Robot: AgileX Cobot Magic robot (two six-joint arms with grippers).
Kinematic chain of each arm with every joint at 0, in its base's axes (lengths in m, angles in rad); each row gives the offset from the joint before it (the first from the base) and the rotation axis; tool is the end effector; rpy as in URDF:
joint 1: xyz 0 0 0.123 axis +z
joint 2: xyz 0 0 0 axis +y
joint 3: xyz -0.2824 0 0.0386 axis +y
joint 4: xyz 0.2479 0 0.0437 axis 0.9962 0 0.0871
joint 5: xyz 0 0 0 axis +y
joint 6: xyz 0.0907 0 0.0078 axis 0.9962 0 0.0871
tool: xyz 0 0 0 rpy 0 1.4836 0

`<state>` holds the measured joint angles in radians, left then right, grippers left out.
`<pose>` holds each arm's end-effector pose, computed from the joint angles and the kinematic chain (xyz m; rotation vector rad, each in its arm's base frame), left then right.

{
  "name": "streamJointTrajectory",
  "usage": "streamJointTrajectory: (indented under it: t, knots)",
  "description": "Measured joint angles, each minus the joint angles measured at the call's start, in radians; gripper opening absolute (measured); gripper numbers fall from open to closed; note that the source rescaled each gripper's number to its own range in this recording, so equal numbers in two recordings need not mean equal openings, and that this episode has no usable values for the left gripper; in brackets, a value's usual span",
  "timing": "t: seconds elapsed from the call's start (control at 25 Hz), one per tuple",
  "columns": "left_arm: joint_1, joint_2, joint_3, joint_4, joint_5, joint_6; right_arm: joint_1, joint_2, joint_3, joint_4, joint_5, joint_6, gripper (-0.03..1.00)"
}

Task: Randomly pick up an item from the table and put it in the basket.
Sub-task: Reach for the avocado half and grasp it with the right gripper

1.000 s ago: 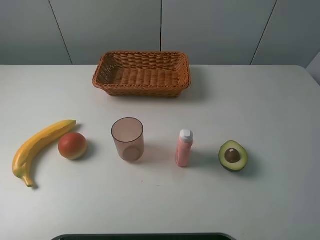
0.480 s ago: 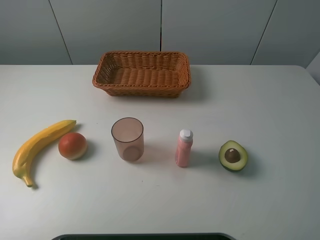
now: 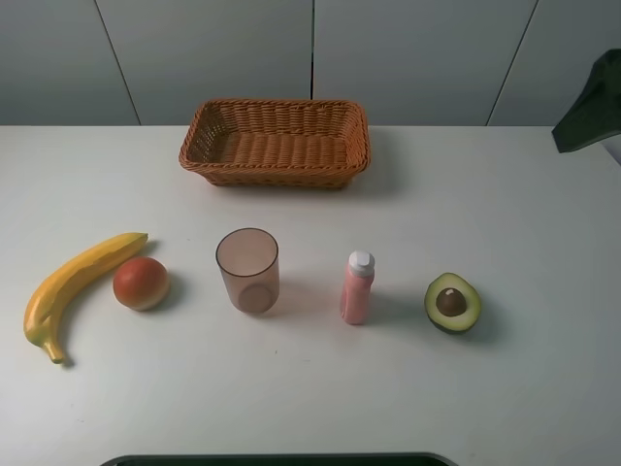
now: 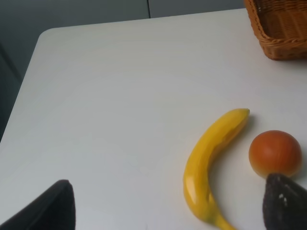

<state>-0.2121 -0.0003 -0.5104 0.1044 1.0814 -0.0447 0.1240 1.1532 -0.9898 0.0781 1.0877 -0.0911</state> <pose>-0.0053 0.0097 0.2787 0.1646 2.0434 -0.0347 0.2060 0.0320 0.3162 -0.2635 2.7212 0.1141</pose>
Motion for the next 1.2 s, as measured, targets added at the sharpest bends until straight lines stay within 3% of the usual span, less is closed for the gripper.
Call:
streamJointTrajectory:
  t: [0.2, 0.6, 1.2]
  knots:
    - [0.000, 0.000, 0.000, 0.000, 0.000, 0.000, 0.116, 0.133, 0.129, 0.017, -0.151, 0.107, 1.00]
    - [0.000, 0.000, 0.000, 0.000, 0.000, 0.000, 0.233, 0.295, 0.360, 0.122, -0.479, 0.125, 1.00]
    - [0.000, 0.000, 0.000, 0.000, 0.000, 0.000, 0.236, 0.563, 0.373, 0.126, -0.613, 0.130, 1.00]
